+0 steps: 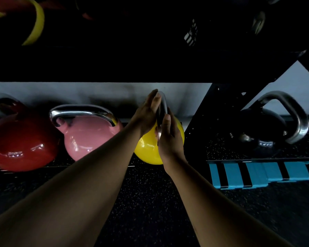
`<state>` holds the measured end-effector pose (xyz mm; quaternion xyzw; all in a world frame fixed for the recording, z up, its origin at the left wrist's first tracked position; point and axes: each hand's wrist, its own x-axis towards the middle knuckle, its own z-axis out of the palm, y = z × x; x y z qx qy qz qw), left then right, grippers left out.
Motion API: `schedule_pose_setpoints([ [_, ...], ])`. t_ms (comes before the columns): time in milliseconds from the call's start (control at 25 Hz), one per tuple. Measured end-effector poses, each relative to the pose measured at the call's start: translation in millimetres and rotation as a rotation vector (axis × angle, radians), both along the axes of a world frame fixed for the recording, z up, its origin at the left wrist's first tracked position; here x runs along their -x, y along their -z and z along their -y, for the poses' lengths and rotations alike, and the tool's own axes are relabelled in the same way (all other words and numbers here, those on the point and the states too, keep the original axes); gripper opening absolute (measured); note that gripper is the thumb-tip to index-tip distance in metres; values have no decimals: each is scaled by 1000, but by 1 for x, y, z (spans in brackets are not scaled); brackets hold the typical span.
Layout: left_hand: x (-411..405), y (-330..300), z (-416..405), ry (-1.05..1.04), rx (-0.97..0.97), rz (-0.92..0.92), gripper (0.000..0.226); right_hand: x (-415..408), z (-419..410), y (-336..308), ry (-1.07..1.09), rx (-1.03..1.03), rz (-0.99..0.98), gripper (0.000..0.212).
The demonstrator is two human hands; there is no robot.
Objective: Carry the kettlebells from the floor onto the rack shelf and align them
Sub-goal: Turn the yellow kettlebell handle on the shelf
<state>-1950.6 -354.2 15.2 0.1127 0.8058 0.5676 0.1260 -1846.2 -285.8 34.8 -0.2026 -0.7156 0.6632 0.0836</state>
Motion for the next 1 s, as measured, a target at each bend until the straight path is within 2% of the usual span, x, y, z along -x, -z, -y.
schedule_pose_setpoints([
  [320,5,-1,0,27,47,-18,52,-1,-3,-1,-65,-146,-28,45],
  [480,6,-8,2,75,203,-102,53,-1,-3,-3,-53,-175,-68,43],
  [600,8,-20,7,160,440,-128,56,-1,-6,-9,-106,-205,15,43],
  [680,7,-33,16,214,691,-214,58,0,-13,-17,-195,-392,90,42],
  [760,1,-45,36,226,935,-451,57,5,-21,-30,-211,-473,171,47],
  [800,-4,-50,50,194,978,-518,56,6,-27,-38,-245,-636,142,51],
  [880,-13,-57,83,97,1008,-540,57,10,-31,-51,-226,-719,166,57],
  [1000,-15,-58,135,-40,1003,-433,58,24,-16,-49,-273,-1042,94,62],
])
